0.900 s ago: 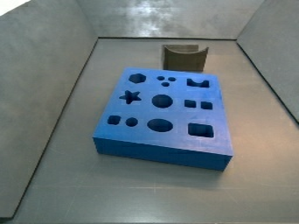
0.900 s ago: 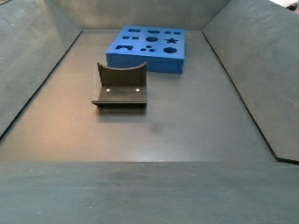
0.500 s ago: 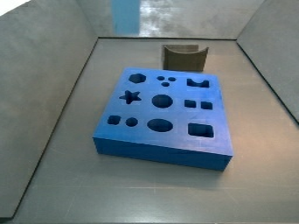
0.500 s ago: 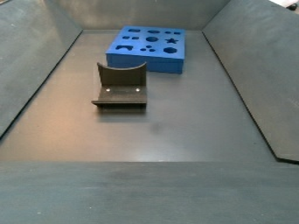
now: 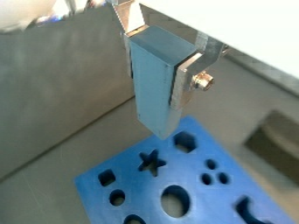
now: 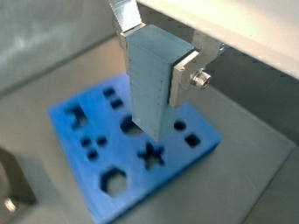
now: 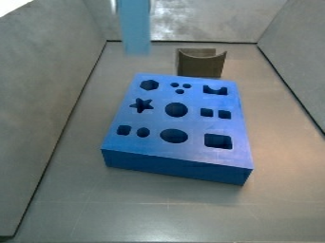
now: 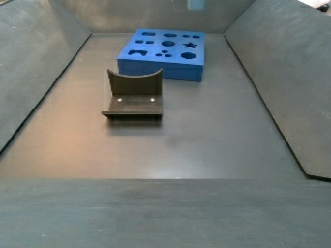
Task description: Insert the rectangle object.
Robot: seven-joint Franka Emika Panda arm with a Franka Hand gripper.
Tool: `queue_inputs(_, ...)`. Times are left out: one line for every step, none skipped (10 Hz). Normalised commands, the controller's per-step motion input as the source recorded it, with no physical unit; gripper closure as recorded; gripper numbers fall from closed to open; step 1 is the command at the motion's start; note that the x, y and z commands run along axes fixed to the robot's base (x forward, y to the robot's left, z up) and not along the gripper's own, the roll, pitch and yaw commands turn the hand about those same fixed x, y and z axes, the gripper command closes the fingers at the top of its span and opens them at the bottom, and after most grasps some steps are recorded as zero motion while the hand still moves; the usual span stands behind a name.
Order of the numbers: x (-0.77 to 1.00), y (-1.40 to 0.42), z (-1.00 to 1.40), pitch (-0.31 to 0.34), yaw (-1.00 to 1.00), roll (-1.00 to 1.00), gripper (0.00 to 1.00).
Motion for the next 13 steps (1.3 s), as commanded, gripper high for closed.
queue_inputs(0.34, -0.06, 1.0, 0.214, -0.31, -0.09, 1.0)
queue_inputs(0.38, -0.06, 1.0, 0.18, -0.19, -0.09, 1.0)
queue_inputs(0.25, -0.04, 0.67, 0.154, -0.08, -0.05, 1.0)
queue_inputs(0.19, -0.03, 0.48, 0.134, -0.06, -0.04, 1.0)
queue_inputs(0.12, -0.01, 0.23, 0.1, -0.03, -0.03, 1.0)
queue_inputs(0.49, -0.51, -0.6, -0.034, -0.41, 0.05, 1.0)
queue_inputs(0.71, -0.52, -0.67, -0.06, -0.21, 0.05, 1.0)
queue_inputs(0.83, -0.52, -0.67, -0.064, -0.11, 0.04, 1.0)
queue_inputs(0.84, -0.52, -0.69, -0.063, -0.1, 0.04, 1.0)
queue_inputs(0.85, -0.52, -0.71, -0.069, -0.08, 0.05, 1.0)
queue_inputs(0.87, -0.53, -0.72, -0.069, -0.07, 0.05, 1.0)
queue_inputs(0.89, -0.52, -0.76, -0.077, -0.06, 0.07, 1.0)
queue_inputs(0.92, -0.51, -0.81, -0.087, -0.03, 0.08, 1.0)
